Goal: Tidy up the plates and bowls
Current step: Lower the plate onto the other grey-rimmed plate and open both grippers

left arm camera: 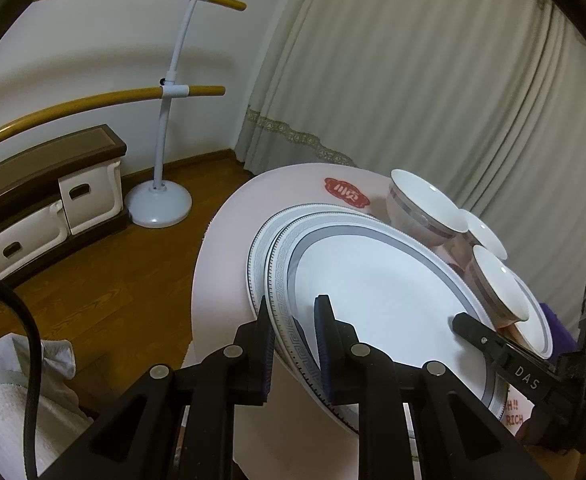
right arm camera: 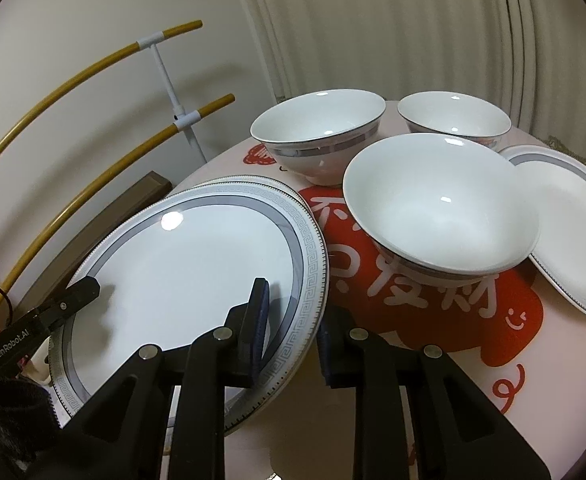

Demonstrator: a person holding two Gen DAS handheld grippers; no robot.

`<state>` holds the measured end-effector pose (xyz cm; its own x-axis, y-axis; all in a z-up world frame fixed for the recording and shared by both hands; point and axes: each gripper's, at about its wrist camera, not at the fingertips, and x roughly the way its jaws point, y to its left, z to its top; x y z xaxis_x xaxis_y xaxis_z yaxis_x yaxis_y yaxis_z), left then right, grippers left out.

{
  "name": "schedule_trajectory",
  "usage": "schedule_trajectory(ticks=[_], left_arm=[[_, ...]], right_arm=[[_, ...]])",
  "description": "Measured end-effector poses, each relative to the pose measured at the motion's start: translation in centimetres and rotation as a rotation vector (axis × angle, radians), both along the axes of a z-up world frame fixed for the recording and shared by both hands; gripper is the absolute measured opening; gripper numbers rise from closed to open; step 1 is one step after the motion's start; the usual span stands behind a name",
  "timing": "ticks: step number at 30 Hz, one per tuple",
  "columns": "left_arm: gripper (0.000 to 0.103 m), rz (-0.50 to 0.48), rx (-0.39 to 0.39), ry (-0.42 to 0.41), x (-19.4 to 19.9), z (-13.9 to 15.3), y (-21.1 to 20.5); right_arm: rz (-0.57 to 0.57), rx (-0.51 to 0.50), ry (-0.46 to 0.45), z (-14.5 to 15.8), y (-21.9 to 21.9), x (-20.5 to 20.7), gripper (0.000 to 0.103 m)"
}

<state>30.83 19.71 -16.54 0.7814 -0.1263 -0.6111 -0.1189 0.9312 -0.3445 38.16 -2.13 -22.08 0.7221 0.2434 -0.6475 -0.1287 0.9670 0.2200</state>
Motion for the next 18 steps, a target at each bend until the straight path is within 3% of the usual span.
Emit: schedule_trajectory(ticks=[18], left_arm=[[0.016, 0.010, -0.009, 0.000, 0.0, -0.4, 0.1]], right_arm=[[-0.013, -0.005, 0.027, -0.5, 0.6, 1.6, 0.027]])
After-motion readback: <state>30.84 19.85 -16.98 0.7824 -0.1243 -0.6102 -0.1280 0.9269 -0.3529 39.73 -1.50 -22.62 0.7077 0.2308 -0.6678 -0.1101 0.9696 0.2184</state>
